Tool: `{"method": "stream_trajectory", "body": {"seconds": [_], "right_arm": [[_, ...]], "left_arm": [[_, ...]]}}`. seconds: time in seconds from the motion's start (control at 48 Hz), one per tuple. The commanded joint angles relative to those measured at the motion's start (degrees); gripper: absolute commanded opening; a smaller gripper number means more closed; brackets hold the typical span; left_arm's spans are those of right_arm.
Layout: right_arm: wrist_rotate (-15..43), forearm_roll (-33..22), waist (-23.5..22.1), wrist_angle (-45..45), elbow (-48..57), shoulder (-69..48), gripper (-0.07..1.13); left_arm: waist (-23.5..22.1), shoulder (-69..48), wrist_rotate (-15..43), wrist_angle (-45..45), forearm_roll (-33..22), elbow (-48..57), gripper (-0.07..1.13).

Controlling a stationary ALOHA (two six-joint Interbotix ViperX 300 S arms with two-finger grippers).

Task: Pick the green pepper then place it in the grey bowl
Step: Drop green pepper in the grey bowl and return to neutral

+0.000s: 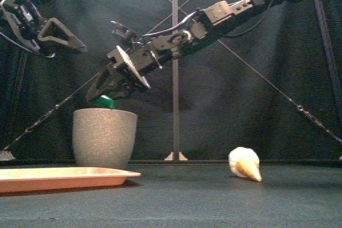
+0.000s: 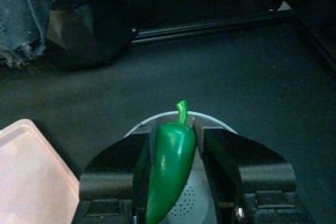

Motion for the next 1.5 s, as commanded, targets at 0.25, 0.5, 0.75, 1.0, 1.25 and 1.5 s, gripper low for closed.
{"method": "stream_trajectory", "body": {"seconds": [0.25, 0.5, 0.75, 1.0, 1.25, 1.5], "right_arm": [[-0.09, 0.00, -0.44, -0.09, -1.14, -1.58, 0.82], [-0.35, -1.41, -0.53, 0.00, 0.26, -4.22, 0.82], [-0.26, -3.16, -0.70, -0.88, 9.23, -12.30, 0.82], [-0.26, -3.34, -0.09, -9.58, 25.05, -23.47, 0.82], [-0.26, -3.34, 1.67, -24.52, 37.18, -30.76, 0.82], [-0.18, -2.72, 2.90, -31.38, 43.33, -33.57, 0.82]], "left_arm": [[0.26, 0.09, 0.00, -0.53, 0.00, -0.79, 0.06], [0.26, 0.09, 0.00, -0.53, 0.00, -0.79, 0.06], [0.26, 0.09, 0.00, -0.53, 0.00, -0.62, 0.06], [0.26, 0.09, 0.09, -0.62, 0.09, -0.70, 0.06], [0.26, 0.00, 0.18, -2.64, 0.53, -0.09, 0.06], [0.26, 0.00, 0.18, -8.61, 0.44, 1.93, 0.06]]}}
